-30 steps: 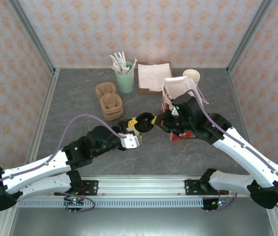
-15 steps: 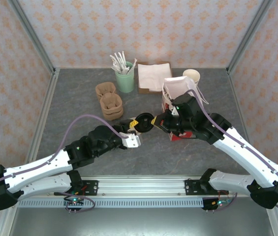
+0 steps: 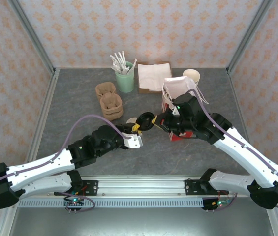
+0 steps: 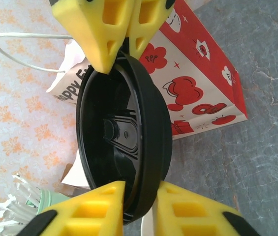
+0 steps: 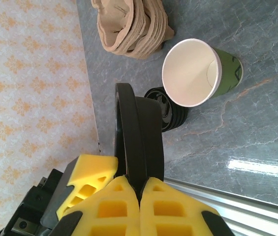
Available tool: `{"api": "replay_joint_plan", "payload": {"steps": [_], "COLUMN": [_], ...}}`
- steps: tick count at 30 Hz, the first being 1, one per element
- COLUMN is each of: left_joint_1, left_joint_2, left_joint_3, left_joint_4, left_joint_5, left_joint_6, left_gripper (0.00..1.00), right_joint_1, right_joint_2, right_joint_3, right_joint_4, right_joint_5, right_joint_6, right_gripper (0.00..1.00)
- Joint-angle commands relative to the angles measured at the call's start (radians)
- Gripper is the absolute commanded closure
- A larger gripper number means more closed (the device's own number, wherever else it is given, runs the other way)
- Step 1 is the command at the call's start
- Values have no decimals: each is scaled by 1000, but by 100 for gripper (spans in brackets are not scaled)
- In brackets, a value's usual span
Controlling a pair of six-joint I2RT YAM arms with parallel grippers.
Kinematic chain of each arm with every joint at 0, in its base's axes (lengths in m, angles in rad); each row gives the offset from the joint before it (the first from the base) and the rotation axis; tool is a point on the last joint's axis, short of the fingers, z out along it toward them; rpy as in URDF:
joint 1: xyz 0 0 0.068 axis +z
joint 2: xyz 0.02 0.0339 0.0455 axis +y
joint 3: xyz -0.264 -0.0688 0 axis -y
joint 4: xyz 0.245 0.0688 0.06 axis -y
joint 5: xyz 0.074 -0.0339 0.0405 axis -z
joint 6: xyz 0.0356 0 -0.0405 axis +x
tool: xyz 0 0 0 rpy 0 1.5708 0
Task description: Pack the takeout coffee
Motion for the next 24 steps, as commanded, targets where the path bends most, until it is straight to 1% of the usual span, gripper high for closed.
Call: {"api": "replay_joint_plan", "payload": {"steps": [1, 3, 7, 10, 14, 17, 19, 24], "left_joint_1": [-4, -2, 4, 33, 108, 161, 191, 267], "left_joint_2": [-5, -5, -5, -12, -43, -66, -74, -87], "left_joint_3": [26, 28, 37, 43, 56, 61, 75, 121], "left_joint_4": [31, 31, 12, -4, -37, -60, -96, -241], "left_joint_5": [-36, -26, -2, 18, 59, 102, 118, 200], "left_joint_6": [-8, -23, -86, -187, -394, -552, -661, -924], "left_gripper": [86, 87, 91, 91, 92, 92, 92, 92], "right_joint_1": [1, 1, 1, 1, 1, 1, 1, 3], "right_joint_2": [-27, -34, -60, -87, -131, -142, -139, -101], "right_joint_3": [-9, -11, -16, -4, -1, -10, -29, -63], "right_joint_4": [-12, -15, 0, -18, -25, -6, 40, 128], "right_joint_5": [-12, 1, 41, 120, 220, 237, 201, 122], "right_joint_6": [0, -6, -23, -50, -97, -128, -151, -193], "right_gripper": [100, 99, 87, 74, 63, 60, 59, 59]}}
